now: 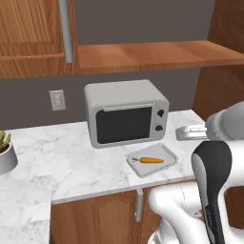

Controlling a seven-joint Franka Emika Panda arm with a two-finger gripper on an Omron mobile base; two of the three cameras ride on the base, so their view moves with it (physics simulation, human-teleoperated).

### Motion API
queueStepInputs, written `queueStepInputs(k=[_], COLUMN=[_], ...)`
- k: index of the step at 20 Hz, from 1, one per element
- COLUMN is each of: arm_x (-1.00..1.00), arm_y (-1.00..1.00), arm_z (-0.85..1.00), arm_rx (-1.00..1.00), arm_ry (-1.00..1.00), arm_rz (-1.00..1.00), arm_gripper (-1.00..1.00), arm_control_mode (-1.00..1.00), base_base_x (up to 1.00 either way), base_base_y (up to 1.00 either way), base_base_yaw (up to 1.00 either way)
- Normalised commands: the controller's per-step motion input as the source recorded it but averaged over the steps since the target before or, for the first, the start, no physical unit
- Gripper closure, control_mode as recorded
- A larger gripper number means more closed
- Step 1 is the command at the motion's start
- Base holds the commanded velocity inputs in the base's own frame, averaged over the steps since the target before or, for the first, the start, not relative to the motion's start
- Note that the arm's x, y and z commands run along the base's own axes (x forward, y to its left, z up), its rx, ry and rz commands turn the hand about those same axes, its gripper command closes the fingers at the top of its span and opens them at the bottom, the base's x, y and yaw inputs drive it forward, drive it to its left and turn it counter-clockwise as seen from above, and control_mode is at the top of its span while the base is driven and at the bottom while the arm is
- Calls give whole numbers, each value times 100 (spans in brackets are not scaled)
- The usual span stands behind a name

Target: Take the carrot and bell pepper out of the freezer and place them in the tupperware container on the counter. Then put the tupperware containing the vegetables back in the freezer.

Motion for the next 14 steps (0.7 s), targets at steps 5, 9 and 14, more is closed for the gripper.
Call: queueStepInputs(k=[5,9,14], arm_x=[1,0,-7], arm_y=[0,0,0], arm_z=[0,0,0], arm_rx=[0,0,0], arm_ry=[2,0,0], arm_rz=[1,0,0], arm_gripper=[-100,-100,-100], arm_control_mode=[-100,-100,100], base_base_x=[0,0,-16], base_base_y=[0,0,-1], base_base_yaw=[0,0,0])
